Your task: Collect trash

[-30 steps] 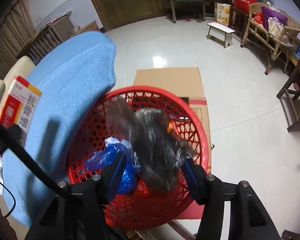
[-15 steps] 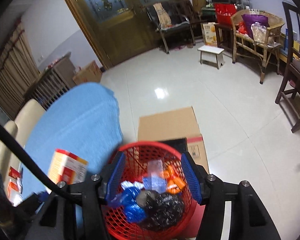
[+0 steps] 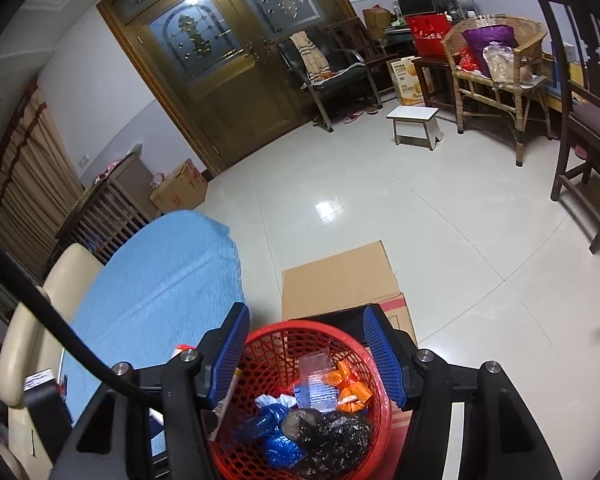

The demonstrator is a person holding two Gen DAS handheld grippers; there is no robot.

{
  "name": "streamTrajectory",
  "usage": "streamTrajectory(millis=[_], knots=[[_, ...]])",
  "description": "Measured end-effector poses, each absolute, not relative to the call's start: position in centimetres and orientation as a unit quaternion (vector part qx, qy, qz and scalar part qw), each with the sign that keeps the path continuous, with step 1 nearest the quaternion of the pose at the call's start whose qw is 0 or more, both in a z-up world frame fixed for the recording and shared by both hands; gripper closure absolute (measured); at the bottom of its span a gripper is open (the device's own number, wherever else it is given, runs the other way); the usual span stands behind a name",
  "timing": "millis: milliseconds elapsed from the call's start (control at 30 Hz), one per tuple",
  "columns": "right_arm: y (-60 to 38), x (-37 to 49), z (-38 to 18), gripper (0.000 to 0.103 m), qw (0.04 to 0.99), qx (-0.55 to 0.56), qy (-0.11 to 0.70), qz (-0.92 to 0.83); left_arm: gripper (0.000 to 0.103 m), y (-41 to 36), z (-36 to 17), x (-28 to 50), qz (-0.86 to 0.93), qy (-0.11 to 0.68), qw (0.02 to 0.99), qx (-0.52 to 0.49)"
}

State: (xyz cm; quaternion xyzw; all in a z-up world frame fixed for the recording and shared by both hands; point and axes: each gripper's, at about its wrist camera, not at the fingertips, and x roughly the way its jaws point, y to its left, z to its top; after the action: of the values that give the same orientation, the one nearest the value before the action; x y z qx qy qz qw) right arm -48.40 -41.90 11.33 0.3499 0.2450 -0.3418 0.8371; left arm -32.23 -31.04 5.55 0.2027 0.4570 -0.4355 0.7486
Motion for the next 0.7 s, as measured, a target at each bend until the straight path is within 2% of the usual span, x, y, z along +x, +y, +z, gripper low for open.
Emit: streamTrajectory(millis=[433, 633, 700], knots=[[-40.4, -47.2, 9.8, 0.04, 0.833, 0.34, 0.276, -0.337, 0.028, -29.0, 7.2, -31.3, -0.431, 0.439, 0.765, 0.189], [-39.0, -46.4, 9.7, 0.039, 0.833, 0.326, 0.281, -0.346, 0.022, -26.8, 9.1, -30.1, -0.417, 0.415, 0.791, 0.17], [-38.3, -46.3, 9.6, 0.035, 0.834, 0.319, 0.279, -0.353, 0.021, -25.9, 9.5, -29.5, -0.41, 0.411, 0.798, 0.165]])
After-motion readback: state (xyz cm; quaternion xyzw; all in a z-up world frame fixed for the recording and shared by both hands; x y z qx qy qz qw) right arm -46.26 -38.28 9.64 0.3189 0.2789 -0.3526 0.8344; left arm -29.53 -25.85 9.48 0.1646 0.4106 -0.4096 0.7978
